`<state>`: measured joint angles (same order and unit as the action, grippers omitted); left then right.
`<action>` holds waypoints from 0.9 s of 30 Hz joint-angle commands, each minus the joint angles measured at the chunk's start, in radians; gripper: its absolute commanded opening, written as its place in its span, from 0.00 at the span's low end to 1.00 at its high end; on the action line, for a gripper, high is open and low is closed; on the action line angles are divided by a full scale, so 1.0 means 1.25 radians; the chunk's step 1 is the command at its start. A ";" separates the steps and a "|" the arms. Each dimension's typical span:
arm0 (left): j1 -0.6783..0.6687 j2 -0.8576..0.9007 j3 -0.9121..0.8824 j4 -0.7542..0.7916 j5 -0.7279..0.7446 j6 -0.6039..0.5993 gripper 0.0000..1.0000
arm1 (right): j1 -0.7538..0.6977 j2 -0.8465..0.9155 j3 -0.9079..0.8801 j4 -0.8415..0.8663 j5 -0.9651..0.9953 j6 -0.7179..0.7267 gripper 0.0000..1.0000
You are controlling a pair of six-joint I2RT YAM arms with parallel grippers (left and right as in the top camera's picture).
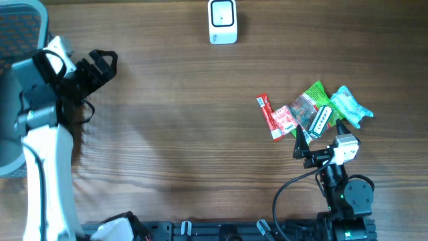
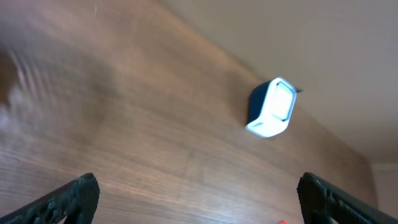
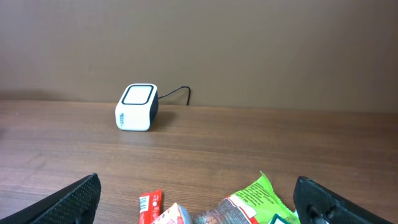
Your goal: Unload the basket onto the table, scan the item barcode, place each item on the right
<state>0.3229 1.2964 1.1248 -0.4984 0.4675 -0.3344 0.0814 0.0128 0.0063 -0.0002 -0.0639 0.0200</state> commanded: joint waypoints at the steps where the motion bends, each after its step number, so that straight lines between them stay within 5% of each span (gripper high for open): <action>1: 0.002 -0.214 0.002 -0.029 0.002 0.013 1.00 | -0.003 -0.007 -0.001 0.004 -0.013 -0.014 1.00; 6: 0.002 -0.479 0.002 -0.030 0.002 0.013 1.00 | -0.003 -0.007 -0.001 0.004 -0.013 -0.014 1.00; 11: -0.078 -0.579 -0.019 -0.057 -0.003 0.017 1.00 | -0.003 -0.007 -0.001 0.004 -0.013 -0.014 1.00; 17: -0.142 -0.834 -0.273 -0.049 -0.038 0.020 1.00 | -0.003 -0.007 -0.001 0.004 -0.013 -0.014 1.00; 22: -0.142 -1.027 -0.510 0.344 -0.038 0.020 1.00 | -0.003 -0.007 -0.001 0.004 -0.013 -0.014 1.00; 27: -0.146 -1.033 -0.711 0.716 -0.050 0.007 1.00 | -0.003 -0.007 -0.001 0.004 -0.013 -0.014 1.00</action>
<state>0.1486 0.0139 0.3496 0.3065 0.4194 -0.3195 0.0814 0.0116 0.0063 0.0002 -0.0677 0.0200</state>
